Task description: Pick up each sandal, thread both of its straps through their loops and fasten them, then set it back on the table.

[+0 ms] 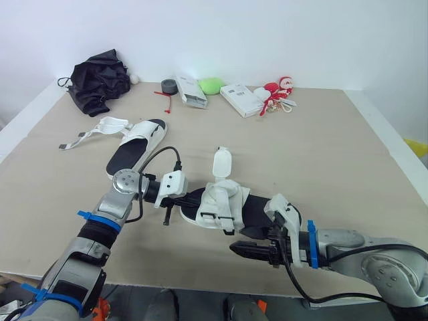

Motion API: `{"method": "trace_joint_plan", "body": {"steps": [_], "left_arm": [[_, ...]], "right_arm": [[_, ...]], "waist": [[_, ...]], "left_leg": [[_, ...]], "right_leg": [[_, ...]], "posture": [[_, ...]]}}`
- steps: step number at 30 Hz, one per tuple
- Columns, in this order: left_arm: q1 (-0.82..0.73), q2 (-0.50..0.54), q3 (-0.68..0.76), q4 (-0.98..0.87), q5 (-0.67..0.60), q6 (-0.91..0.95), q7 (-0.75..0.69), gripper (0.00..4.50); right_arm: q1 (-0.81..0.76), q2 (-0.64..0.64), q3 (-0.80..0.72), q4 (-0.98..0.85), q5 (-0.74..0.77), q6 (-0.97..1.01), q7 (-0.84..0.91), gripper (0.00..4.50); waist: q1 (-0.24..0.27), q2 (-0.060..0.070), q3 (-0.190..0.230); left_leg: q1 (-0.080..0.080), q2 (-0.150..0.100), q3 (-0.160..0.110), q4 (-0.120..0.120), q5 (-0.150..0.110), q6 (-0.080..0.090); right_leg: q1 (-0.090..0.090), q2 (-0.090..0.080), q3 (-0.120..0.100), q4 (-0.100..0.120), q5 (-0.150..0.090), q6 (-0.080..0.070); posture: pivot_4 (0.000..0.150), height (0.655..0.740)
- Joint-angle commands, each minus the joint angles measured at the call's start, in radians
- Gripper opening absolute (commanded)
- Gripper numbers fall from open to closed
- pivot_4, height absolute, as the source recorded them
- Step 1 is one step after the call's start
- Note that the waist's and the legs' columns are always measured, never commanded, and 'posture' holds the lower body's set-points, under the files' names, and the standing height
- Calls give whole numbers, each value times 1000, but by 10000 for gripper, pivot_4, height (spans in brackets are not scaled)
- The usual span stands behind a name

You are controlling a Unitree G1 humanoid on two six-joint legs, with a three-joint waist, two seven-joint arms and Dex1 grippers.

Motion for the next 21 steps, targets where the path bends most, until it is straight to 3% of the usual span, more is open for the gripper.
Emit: {"method": "trace_joint_plan", "body": {"steps": [1,8,11,15,16,21], "left_arm": [[43,0,-77,73,81,30,-13,0],[42,-2,-73,74,77,34,-10,0],[44,0,-71,69,76,38,-8,0],[45,2,-68,65,75,42,-7,0],[45,2,-68,65,75,43,-7,0],[46,3,-67,64,74,44,-5,0]], "right_arm": [[-29,23,-10,-13,10,-9,-3,30839],[-57,105,44,27,5,28,-40,30839],[-62,125,52,38,5,43,-45,22291],[-64,130,42,43,11,47,-37,2781],[-65,129,41,44,10,48,-35,582],[-59,120,40,39,12,45,-15,582]], "waist": [[0,0,0],[0,0,0],[0,0,0],[0,0,0],[0,0,0],[0,0,0]], "left_leg": [[0,0,0,0,0,0],[0,0,0,0,0,0],[0,0,0,0,0,0],[0,0,0,0,0,0],[0,0,0,0,0,0],[0,0,0,0,0,0]], "right_leg": [[0,0,0,0,0,0],[0,0,0,0,0,-1],[0,0,0,0,1,-1],[0,0,0,0,0,0],[0,0,0,0,1,0],[0,0,0,0,1,-1]], "posture": [[1500,7380],[1500,7380],[1500,7380],[1500,7380],[1500,7380],[1500,7380]]}}
